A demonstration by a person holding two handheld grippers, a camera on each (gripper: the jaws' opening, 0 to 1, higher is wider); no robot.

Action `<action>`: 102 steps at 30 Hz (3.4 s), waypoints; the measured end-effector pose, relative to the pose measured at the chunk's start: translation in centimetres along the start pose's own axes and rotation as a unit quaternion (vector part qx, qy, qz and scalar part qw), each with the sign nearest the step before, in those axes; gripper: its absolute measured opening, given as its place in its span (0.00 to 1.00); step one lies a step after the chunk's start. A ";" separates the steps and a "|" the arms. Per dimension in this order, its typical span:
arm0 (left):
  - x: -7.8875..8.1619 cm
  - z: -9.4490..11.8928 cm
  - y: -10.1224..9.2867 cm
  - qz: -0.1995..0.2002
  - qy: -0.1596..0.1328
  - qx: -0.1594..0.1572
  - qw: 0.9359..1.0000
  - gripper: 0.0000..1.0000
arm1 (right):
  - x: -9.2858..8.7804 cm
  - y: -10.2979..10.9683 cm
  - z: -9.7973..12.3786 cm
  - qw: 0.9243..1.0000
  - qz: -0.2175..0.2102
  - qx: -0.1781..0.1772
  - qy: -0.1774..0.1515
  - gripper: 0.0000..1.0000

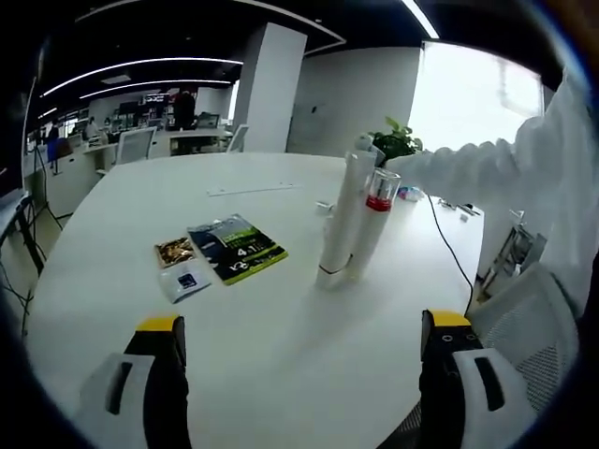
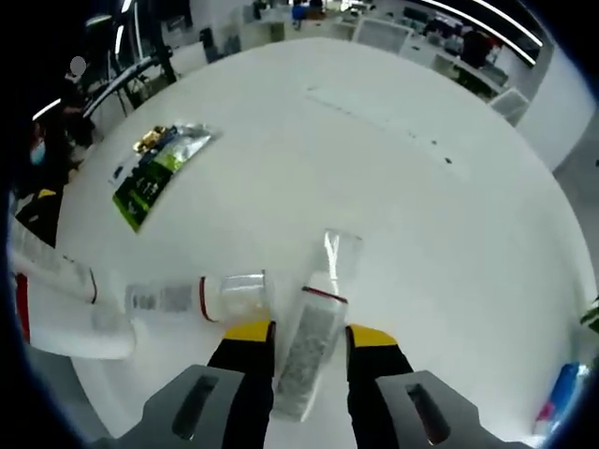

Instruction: Arrange the skincare products in the storage area until every visible bottle or jar stands upright without overlapping.

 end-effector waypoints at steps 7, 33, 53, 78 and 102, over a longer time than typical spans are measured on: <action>0.1 -0.1 0.0 0.003 -0.003 0.000 1.000 0.99 | -0.6 0.5 0.3 1.000 -0.015 -0.007 -0.019 0.14; 0.2 -0.2 -0.5 0.009 0.003 -0.014 1.000 0.99 | -6.1 3.6 2.2 0.972 -0.187 0.060 -0.126 0.12; 0.5 -0.4 -1.5 0.004 0.011 -0.033 0.999 0.98 | -9.4 6.4 2.8 0.883 -0.349 0.195 -0.245 0.12; 1.6 0.1 -2.7 0.023 -0.012 -0.061 0.998 0.99 | -12.2 13.8 8.8 0.852 -0.334 0.238 -0.326 0.12; 5.7 1.6 -4.3 0.083 -0.097 -0.096 0.987 0.84 | -10.2 19.8 14.6 0.825 -0.254 0.317 -0.393 0.12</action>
Point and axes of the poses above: the point that each gripper's makers call its tool centre point, and the gripper's own axes: z roughly backward along the fingers, y roughly to its left, x roughly out of its top, the point moved 7 cm from there along z, roughly backward along the fingers, and after that the axes turned 10 degrees about x, right-handed, at the moved point
